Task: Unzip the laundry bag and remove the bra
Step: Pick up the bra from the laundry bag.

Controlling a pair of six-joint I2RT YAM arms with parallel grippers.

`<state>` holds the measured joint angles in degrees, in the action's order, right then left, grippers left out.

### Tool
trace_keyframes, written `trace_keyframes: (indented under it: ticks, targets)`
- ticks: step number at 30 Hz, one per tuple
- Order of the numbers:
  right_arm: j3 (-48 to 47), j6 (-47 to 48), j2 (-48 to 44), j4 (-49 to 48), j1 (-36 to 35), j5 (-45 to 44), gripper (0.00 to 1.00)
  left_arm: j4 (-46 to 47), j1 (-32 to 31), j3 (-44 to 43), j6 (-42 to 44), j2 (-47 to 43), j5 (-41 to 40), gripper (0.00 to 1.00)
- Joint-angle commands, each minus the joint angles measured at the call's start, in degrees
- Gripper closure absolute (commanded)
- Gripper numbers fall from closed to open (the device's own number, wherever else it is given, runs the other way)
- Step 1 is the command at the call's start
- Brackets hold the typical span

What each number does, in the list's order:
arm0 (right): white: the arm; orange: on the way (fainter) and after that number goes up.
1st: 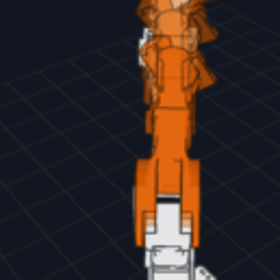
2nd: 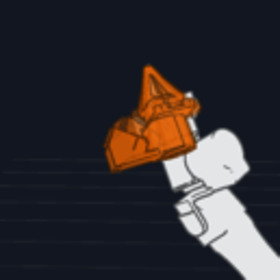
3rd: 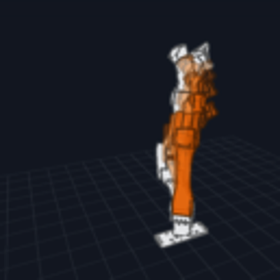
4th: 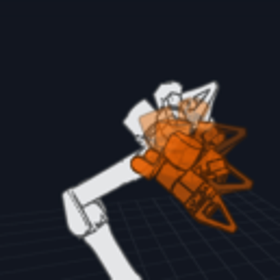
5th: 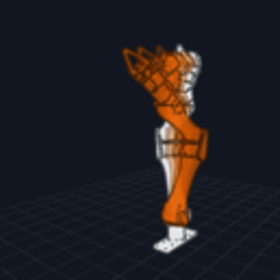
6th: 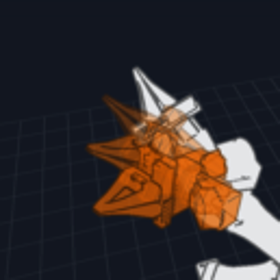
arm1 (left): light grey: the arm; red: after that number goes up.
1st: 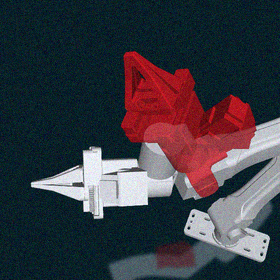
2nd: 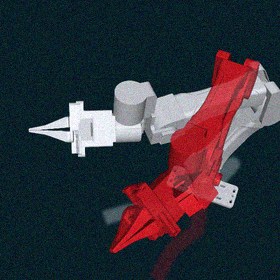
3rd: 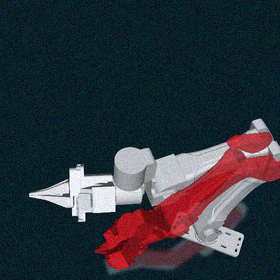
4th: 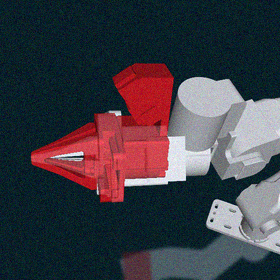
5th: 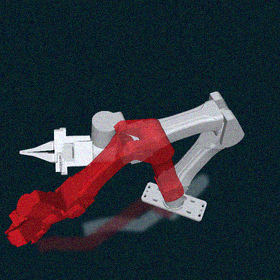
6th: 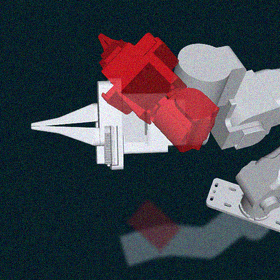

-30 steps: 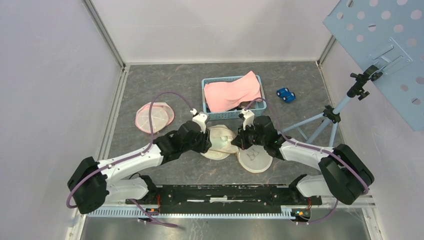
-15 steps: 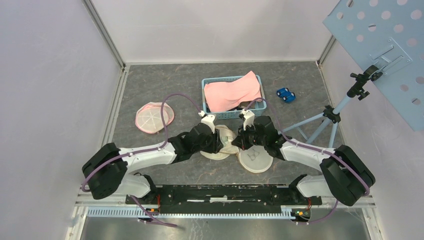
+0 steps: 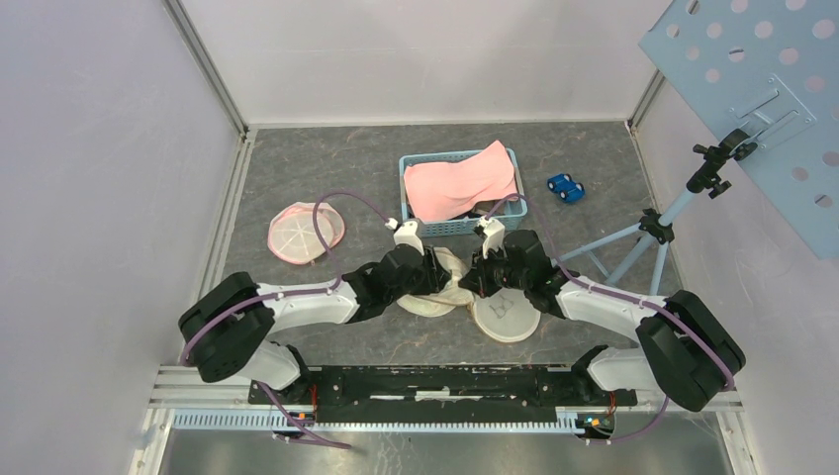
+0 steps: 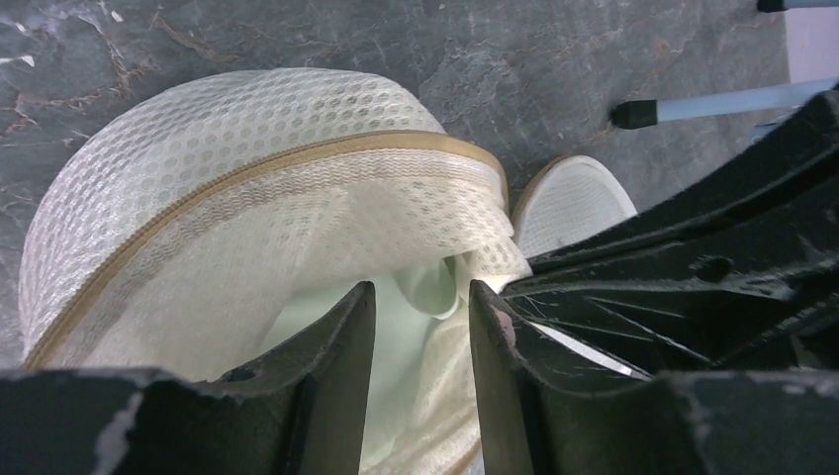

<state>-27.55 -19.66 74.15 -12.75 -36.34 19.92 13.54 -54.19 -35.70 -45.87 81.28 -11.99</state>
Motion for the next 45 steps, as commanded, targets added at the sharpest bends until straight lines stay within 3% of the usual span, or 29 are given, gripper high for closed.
trace_keyframes:
  ticks: [1, 11, 18, 22, 24, 28, 38, 45]
  targets:
    - [0.34, 0.60, -1.63, -1.58, -0.21, 0.86, 1.00, 4.91, -0.11, -0.95, -5.03, 2.97, -1.83, 0.54]
    - [0.58, 0.84, -2.08, -1.64, -0.22, 1.04, 1.00, 6.67, -0.10, -0.12, -10.54, 4.98, -5.66, 0.58]
    - [1.11, 0.47, -1.99, -2.83, -0.21, 1.35, 1.00, 12.17, -0.10, -1.04, -11.80, 9.25, -3.36, 0.57]
    - [1.45, 0.84, -1.94, -2.74, -0.16, 1.48, 1.00, 12.95, -0.10, -1.22, -12.27, 9.61, -2.64, 0.68]
    - [1.55, 1.00, -2.21, -2.28, -0.27, 0.93, 1.00, 12.42, -0.08, -0.57, -11.74, 7.77, -2.32, 0.82]
    - [1.95, 1.01, -2.80, -2.19, -0.13, 0.19, 1.00, 6.55, -0.09, 0.61, -8.22, 0.14, -2.63, 0.98]
    - [1.63, -0.22, -2.30, -2.66, -0.17, -0.16, 0.97, -3.48, -0.01, 1.73, -0.66, -20.13, -1.30, 0.98]
    - [1.19, -0.31, -3.80, -1.55, -0.08, -0.79, 1.00, -9.37, -0.04, -0.08, -3.63, -16.12, -1.46, 0.96]
